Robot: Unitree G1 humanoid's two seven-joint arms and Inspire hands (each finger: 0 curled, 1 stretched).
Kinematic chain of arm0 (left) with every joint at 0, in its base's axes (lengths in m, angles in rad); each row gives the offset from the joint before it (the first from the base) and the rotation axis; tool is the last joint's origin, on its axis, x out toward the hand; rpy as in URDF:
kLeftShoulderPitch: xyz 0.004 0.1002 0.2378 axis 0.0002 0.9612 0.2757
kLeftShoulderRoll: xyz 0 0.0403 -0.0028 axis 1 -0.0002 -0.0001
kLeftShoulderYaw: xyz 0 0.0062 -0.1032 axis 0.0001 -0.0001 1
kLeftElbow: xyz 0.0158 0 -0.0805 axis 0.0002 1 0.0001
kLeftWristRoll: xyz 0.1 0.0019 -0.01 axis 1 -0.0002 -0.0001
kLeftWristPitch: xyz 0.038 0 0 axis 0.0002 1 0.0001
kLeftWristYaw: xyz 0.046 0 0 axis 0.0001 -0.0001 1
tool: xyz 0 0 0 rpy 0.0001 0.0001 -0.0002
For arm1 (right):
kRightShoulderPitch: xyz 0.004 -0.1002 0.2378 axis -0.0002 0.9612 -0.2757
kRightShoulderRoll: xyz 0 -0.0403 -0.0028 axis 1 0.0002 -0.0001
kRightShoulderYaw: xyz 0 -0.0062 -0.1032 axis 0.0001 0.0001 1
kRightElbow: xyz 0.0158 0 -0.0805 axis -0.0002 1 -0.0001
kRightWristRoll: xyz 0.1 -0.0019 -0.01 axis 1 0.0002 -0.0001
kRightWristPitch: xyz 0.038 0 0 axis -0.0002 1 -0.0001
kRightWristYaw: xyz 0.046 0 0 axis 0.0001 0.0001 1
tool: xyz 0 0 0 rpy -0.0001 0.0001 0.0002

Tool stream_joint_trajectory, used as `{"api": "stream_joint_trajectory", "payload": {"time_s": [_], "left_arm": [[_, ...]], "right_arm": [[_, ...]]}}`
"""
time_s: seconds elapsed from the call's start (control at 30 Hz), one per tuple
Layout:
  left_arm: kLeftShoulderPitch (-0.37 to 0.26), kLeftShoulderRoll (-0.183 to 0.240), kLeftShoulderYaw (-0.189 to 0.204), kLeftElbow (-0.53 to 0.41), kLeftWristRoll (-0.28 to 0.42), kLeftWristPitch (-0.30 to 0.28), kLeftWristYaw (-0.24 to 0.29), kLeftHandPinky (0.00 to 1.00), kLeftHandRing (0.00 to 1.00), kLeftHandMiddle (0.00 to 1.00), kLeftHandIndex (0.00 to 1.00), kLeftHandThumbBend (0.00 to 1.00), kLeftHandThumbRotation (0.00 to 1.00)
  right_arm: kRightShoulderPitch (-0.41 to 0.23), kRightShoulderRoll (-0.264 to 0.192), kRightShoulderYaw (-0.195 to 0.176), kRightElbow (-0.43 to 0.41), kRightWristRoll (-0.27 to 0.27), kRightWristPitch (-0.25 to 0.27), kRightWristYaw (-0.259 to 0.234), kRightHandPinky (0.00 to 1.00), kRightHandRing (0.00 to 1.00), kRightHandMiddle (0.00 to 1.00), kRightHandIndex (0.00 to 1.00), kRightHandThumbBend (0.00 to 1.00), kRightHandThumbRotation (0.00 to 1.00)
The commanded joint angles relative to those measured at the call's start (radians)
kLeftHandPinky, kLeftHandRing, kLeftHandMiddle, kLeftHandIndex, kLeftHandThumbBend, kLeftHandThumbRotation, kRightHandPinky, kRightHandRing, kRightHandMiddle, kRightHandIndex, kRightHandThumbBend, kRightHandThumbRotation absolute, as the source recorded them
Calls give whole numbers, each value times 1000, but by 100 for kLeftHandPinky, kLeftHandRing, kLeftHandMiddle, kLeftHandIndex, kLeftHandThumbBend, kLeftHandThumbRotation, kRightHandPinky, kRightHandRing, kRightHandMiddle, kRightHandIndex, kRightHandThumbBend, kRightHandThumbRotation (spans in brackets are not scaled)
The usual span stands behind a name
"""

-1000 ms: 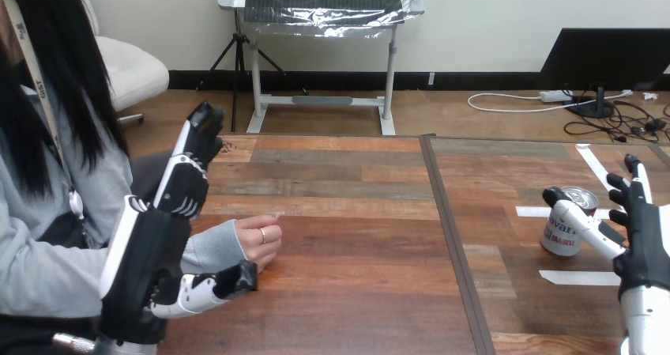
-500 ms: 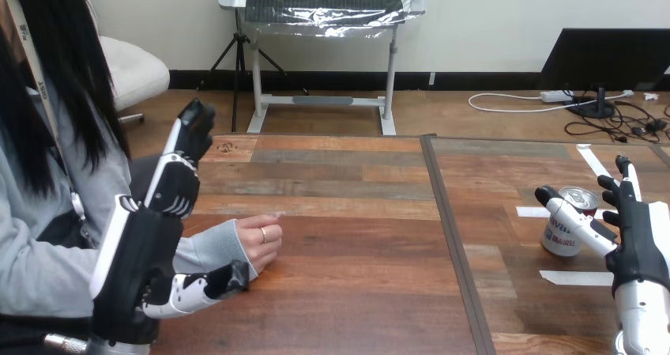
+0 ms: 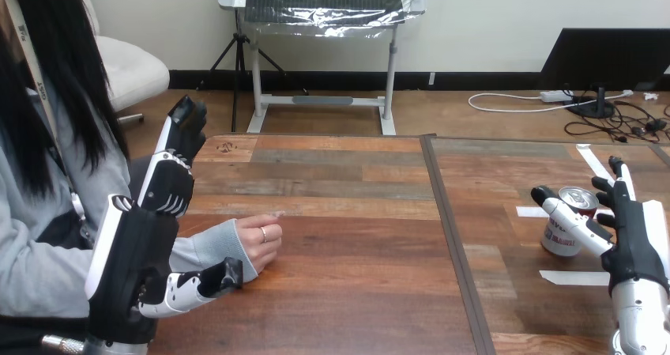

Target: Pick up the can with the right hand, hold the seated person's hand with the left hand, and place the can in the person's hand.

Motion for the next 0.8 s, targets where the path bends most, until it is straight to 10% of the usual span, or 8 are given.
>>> {"api": "stream_joint_trajectory", "payload": {"time_s": [0.0,0.77], "left_arm": [[-40,8,12,-37,-2,-19,4,100,100,100,100,100,66],[-29,9,2,-62,-46,-18,-14,97,100,100,100,100,65]], "right_arm": [[-89,-28,-3,4,15,3,11,83,90,91,100,100,62],[-93,-20,19,4,1,16,13,78,87,93,100,100,66]]}}
